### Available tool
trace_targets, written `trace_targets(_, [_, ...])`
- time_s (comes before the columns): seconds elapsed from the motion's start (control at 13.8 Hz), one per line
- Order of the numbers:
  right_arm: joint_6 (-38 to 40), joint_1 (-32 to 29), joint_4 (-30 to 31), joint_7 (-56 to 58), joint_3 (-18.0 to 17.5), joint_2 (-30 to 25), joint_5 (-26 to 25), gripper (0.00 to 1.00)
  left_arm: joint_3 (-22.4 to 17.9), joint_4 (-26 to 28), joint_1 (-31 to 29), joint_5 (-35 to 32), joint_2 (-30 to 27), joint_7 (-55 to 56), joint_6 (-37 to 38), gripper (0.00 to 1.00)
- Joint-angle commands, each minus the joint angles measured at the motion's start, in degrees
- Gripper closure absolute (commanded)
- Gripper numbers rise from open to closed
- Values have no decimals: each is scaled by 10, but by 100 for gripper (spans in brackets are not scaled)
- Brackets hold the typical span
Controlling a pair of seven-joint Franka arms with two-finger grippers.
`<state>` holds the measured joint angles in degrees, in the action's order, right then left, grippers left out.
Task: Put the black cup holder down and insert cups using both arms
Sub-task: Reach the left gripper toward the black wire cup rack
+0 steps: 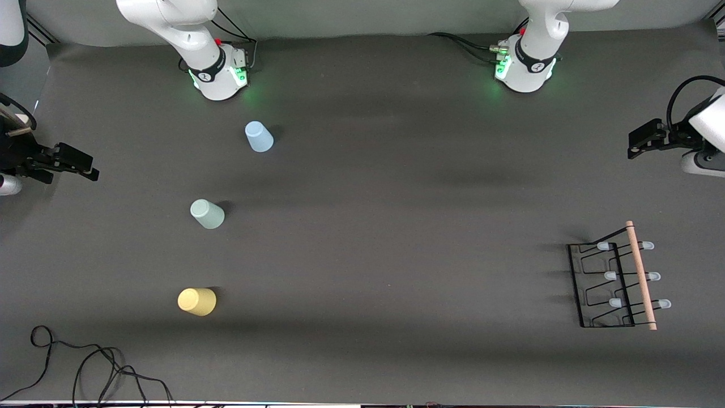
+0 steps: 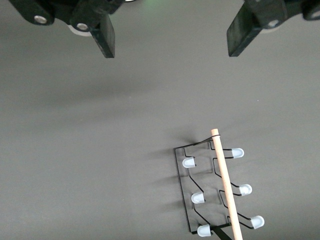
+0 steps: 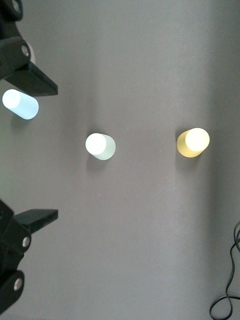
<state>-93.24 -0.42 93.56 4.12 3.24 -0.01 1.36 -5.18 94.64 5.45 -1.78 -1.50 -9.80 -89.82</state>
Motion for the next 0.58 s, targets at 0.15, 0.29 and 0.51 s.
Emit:
trace_targets(0.15, [1, 6, 0, 4, 2, -3, -7, 0, -1, -7, 7, -7, -1, 11, 2, 0])
trace_targets(0.29, [1, 6, 0, 4, 3, -3, -7, 0, -1, -6, 7, -4, -1, 11, 2, 0])
trace_targets(0.51, [0, 6, 0, 4, 2, -3, -7, 0, -1, -6, 8, -2, -1, 12, 1, 0])
